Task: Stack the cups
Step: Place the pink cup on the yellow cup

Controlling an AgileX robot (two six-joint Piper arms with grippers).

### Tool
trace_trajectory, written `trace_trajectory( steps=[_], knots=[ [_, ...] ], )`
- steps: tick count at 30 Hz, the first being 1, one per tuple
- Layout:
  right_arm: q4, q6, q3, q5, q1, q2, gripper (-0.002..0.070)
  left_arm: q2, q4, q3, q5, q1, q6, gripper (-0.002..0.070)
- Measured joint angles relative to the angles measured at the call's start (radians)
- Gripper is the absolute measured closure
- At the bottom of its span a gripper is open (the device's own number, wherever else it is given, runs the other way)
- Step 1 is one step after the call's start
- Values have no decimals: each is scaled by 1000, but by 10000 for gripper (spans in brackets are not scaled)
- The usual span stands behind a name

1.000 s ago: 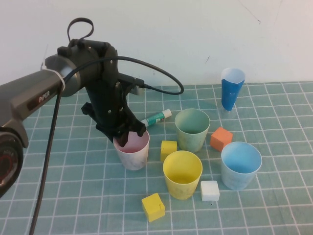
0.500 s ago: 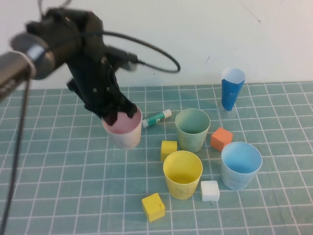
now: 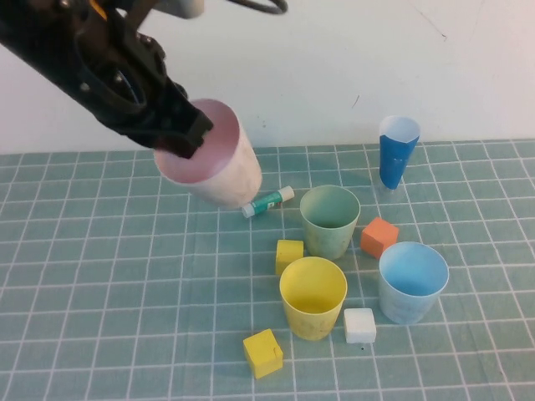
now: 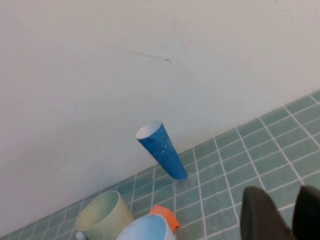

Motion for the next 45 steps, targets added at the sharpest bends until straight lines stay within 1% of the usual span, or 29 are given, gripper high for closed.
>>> trace_trajectory(
  steps=[2,6,7,8,10,13,16,22,29,35,37,38,40,42,45],
  knots=[
    [14,-6,0,24,0,0,521,6,-1,20,0,-29,7,669],
    [39,-22,-2,143,0,0,522,58,43,41,0,-135,20,669],
    [41,-37,-9,190,0,0,524,70,54,43,0,-154,20,669],
    [44,-58,-22,220,0,0,528,97,87,43,-7,-197,20,669],
    [50,-121,-62,279,0,0,537,135,132,43,-25,-248,20,669],
    [54,-175,-111,321,0,0,540,195,177,45,-52,-305,20,669],
    [59,-189,-124,339,0,0,542,250,197,45,-89,-320,20,669],
    [64,-197,-126,404,0,0,557,314,239,45,-127,-319,0,669],
    [64,-197,-126,416,0,0,559,330,254,45,-184,-319,-19,669],
    [64,-204,-126,416,0,0,559,332,254,45,-190,-319,-26,666],
    [65,-204,-126,416,0,0,559,332,254,45,-190,-319,-26,641],
    [68,-204,-126,418,0,0,559,332,254,45,-190,-319,-26,615],
    [75,-206,-126,429,0,0,559,332,254,45,-189,-319,-26,555],
    [80,-208,-126,443,0,0,559,332,254,45,-184,-319,-28,477],
    [86,-224,-126,448,0,0,559,332,254,45,-176,-319,-35,400]
  ],
)
